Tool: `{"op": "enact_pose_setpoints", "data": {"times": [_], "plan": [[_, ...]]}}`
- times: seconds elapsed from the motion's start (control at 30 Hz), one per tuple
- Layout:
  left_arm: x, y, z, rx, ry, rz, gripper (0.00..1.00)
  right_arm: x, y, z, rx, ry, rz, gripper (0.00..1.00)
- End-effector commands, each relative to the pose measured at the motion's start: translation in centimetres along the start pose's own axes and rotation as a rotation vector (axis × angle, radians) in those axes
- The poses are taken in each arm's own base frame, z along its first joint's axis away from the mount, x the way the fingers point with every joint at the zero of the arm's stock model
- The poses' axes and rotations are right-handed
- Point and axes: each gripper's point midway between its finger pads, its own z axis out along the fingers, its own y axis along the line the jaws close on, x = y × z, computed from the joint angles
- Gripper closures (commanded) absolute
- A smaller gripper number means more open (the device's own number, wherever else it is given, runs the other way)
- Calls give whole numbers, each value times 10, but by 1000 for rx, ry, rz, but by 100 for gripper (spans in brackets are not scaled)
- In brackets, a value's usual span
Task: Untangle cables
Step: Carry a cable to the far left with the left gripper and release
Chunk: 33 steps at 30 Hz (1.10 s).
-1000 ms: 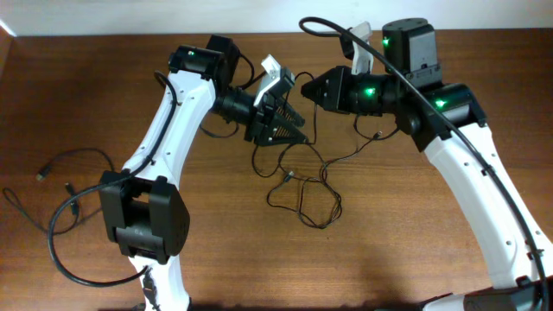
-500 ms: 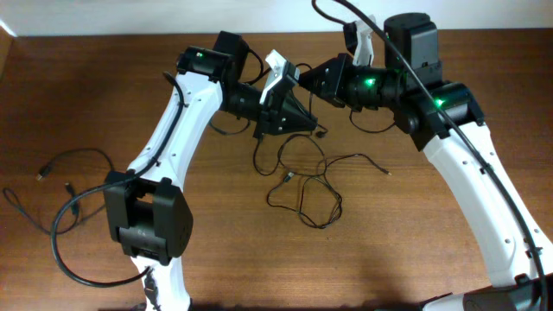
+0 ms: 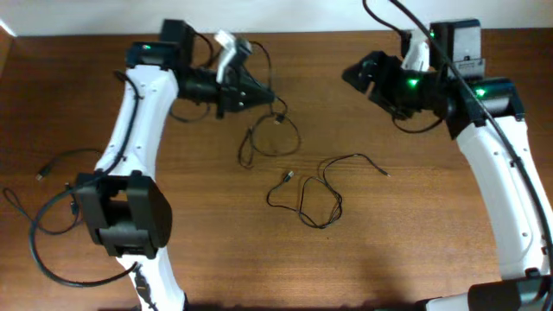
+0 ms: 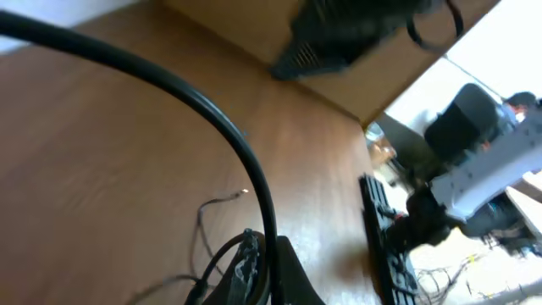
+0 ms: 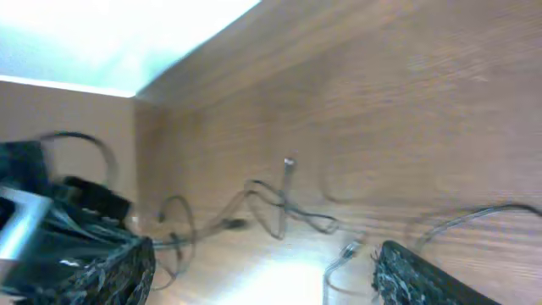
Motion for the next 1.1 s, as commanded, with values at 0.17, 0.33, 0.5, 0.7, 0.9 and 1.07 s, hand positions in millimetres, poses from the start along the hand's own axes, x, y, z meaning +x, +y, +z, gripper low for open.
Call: {"op": "enact_pose_setpoints", "data": {"times": [0.17, 0.33, 0.5, 0.7, 0.9, 1.07], "plan": [[-128, 42, -164, -837, -184, -234, 100, 23, -41, 14, 124, 78, -78, 15], [-98, 71, -323, -1458, -456, -565, 100, 30, -49, 18, 136, 102, -90, 16], [-32, 82, -417, -1784, -556, -779, 100, 30, -49, 18, 136, 102, -90, 15], [61, 147, -470, -1857, -536, -927, 98, 33, -50, 17, 142, 115, -102, 15], [129, 176, -491, -1879, -464, -1052, 18, 33, -50, 17, 142, 115, -102, 15], [161, 179, -471, -1827, -366, -1173, 1, 33, -50, 17, 142, 115, -102, 16]]}}
